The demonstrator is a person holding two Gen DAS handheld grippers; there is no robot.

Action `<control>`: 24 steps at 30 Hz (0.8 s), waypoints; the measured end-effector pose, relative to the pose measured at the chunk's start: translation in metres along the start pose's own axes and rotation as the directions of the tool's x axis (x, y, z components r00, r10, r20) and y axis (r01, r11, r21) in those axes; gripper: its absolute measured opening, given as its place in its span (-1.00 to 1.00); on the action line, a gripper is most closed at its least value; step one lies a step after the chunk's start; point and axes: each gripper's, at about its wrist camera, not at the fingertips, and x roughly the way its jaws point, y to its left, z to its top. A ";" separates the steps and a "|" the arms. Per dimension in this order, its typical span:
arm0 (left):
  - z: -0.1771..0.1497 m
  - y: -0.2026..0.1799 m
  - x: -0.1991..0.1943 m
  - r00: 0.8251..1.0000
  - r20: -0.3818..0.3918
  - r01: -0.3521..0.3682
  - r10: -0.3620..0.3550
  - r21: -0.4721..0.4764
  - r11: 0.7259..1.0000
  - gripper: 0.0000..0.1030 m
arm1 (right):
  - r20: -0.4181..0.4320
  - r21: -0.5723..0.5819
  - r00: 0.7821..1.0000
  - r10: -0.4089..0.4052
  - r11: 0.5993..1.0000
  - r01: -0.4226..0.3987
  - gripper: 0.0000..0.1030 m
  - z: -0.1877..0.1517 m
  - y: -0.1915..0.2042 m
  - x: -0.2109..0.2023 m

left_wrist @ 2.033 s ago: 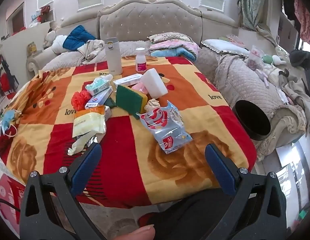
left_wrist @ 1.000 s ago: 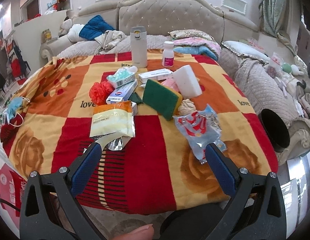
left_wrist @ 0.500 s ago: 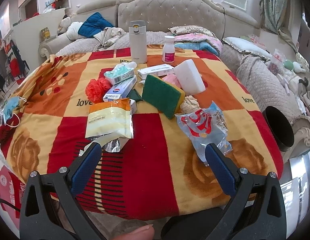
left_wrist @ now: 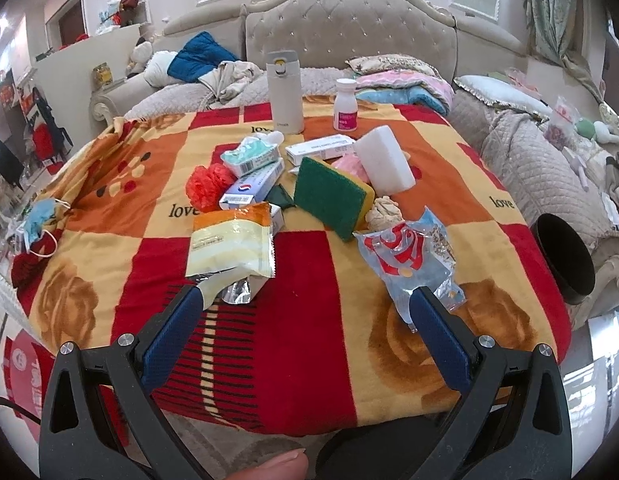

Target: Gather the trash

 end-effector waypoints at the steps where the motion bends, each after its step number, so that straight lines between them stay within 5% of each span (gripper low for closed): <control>1: 0.000 0.000 -0.002 1.000 0.003 -0.001 0.001 -0.001 1.000 1.00 | 0.003 0.000 1.000 0.004 1.000 -0.004 0.99 0.001 0.000 -0.001; 24: -0.002 -0.008 -0.001 0.996 -0.011 0.092 -0.092 0.021 0.996 1.00 | 0.006 0.003 0.999 -0.033 0.999 0.033 0.99 -0.004 0.000 -0.019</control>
